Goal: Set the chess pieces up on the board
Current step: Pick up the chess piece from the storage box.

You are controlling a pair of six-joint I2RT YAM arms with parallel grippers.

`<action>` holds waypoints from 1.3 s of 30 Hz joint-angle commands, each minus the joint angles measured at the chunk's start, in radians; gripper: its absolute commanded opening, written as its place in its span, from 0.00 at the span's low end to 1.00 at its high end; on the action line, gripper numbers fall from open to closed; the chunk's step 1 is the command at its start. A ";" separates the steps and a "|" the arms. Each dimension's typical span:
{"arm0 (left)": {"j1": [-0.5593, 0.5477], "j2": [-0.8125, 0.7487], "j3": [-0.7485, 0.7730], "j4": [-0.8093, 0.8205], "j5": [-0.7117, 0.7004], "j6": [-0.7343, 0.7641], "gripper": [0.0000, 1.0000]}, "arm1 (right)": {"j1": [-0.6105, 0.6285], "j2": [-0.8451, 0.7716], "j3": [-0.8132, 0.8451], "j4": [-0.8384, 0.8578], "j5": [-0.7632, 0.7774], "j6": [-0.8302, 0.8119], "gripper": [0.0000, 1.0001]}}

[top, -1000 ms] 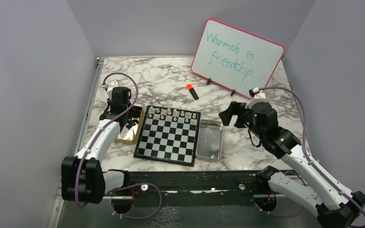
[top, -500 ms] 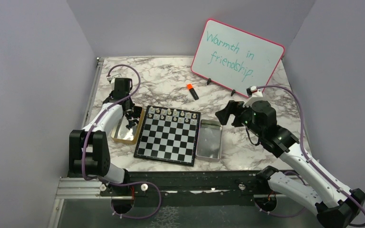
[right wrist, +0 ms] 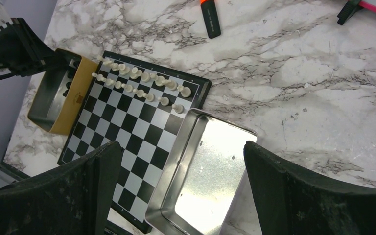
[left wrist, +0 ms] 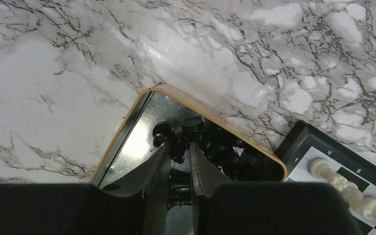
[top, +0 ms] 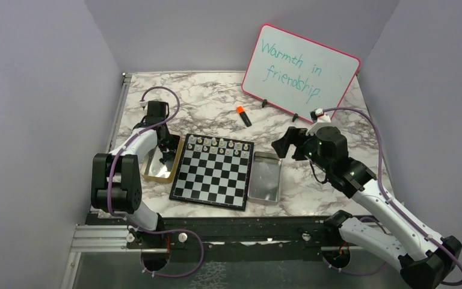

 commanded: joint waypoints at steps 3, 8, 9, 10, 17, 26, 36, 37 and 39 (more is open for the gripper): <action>0.012 0.022 0.028 -0.022 0.038 0.006 0.22 | -0.004 -0.004 0.030 0.024 0.007 0.004 1.00; 0.014 0.030 0.031 -0.031 0.037 0.012 0.22 | -0.004 -0.002 0.028 0.021 0.010 0.001 1.00; 0.016 0.033 0.031 -0.031 0.038 0.012 0.22 | -0.004 0.001 0.027 0.020 0.009 0.001 1.00; 0.016 0.036 0.033 -0.031 0.039 0.012 0.22 | -0.004 0.003 0.028 0.021 0.007 0.000 1.00; 0.018 0.045 0.034 -0.034 0.059 0.015 0.22 | -0.004 0.009 0.044 0.006 0.001 -0.001 1.00; 0.019 0.079 0.048 -0.036 0.055 0.021 0.18 | -0.004 0.003 0.047 -0.005 0.007 -0.003 1.00; 0.021 0.015 0.071 -0.081 0.054 0.036 0.04 | -0.004 0.007 0.059 -0.024 0.014 -0.009 1.00; 0.021 -0.003 0.076 -0.092 0.055 0.039 0.04 | -0.004 0.006 0.060 -0.027 0.016 -0.009 1.00; 0.021 -0.045 0.079 -0.101 0.067 0.044 0.03 | -0.004 0.006 0.060 -0.032 0.016 -0.006 0.99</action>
